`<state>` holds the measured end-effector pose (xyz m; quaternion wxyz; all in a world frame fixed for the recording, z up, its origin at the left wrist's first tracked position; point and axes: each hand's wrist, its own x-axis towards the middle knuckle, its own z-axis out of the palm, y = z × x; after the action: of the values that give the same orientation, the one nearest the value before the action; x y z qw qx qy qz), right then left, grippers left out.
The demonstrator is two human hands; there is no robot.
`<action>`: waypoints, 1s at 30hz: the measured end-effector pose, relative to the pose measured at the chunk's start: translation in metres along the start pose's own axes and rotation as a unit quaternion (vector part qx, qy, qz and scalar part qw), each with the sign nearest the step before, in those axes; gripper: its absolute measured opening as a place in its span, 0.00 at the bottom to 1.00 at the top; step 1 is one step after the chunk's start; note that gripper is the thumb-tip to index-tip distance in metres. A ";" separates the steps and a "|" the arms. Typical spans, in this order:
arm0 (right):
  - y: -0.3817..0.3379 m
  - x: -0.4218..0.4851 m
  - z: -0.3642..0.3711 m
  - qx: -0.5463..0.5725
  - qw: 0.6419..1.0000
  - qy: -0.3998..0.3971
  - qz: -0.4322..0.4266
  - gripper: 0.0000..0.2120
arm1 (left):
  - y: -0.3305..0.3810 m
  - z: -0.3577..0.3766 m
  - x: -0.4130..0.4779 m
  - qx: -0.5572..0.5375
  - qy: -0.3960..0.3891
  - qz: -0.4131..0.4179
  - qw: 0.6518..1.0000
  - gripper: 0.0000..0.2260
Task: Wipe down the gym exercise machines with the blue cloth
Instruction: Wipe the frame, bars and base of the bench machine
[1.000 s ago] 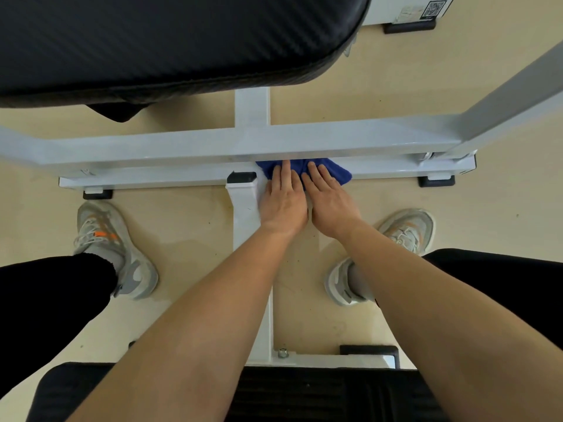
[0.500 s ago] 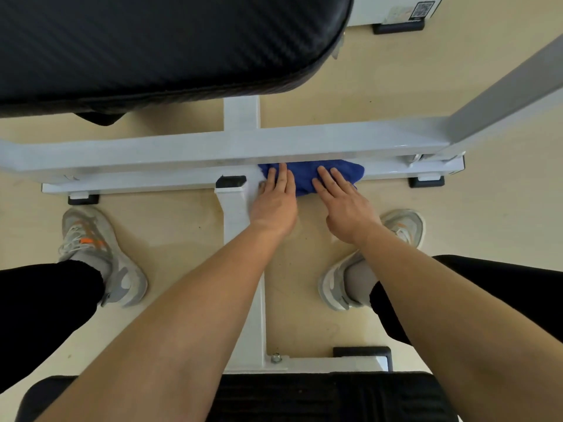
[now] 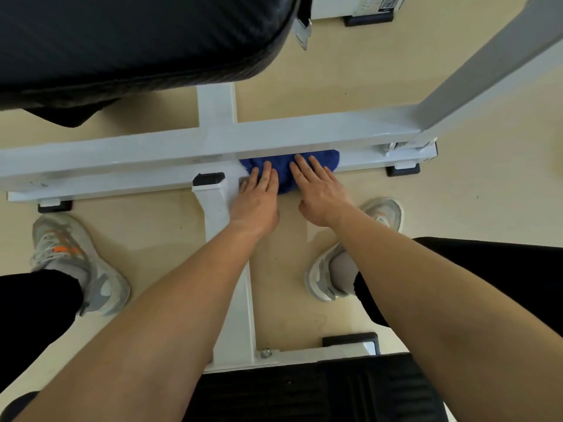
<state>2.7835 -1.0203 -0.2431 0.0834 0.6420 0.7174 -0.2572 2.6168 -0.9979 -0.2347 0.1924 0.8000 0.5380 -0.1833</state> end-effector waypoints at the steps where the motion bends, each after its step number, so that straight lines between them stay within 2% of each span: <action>1: 0.007 -0.004 0.001 -0.015 1.000 0.006 0.008 0.38 | 0.000 -0.002 0.001 0.000 -0.008 0.008 1.000 0.31; 6: 0.050 -0.027 0.000 -0.054 0.995 0.023 0.082 0.37 | 0.038 -0.007 0.016 -0.009 -0.016 0.097 0.995 0.30; 10: 0.077 -0.040 -0.002 -0.019 0.986 0.018 0.165 0.39 | 0.090 -0.009 0.038 -0.016 -0.019 0.145 0.989 0.31; 13: 0.083 -0.038 -0.003 0.013 0.982 0.021 0.185 0.40 | 0.105 -0.011 0.045 -0.010 -0.015 0.157 0.987 0.30; 16: 0.070 -0.028 -0.001 0.018 0.989 0.018 0.146 0.42 | 0.090 -0.008 0.039 -0.016 0.012 0.122 0.992 0.29; 20: 0.036 -0.016 0.011 -0.036 0.998 0.013 0.054 0.45 | 0.044 0.004 0.021 -0.003 0.028 0.067 0.997 0.30; 24: 0.014 -0.006 0.014 -0.041 0.999 0.016 0.007 0.43 | 0.015 0.006 0.009 0.015 0.019 0.050 0.998 0.30; 27: 0.035 -0.010 0.009 -0.031 0.999 0.016 0.003 0.41 | 0.021 0.004 0.015 0.013 0.009 0.052 0.999 0.30; 30: 0.063 -0.022 -0.002 -0.025 0.998 0.014 0.052 0.40 | 0.041 -0.001 0.026 0.018 0.015 0.083 0.996 0.31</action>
<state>2.8478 -1.0362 -0.2481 0.1028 0.6799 0.6900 -0.2260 2.6641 -0.9908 -0.2426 0.1850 0.8477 0.4691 -0.1644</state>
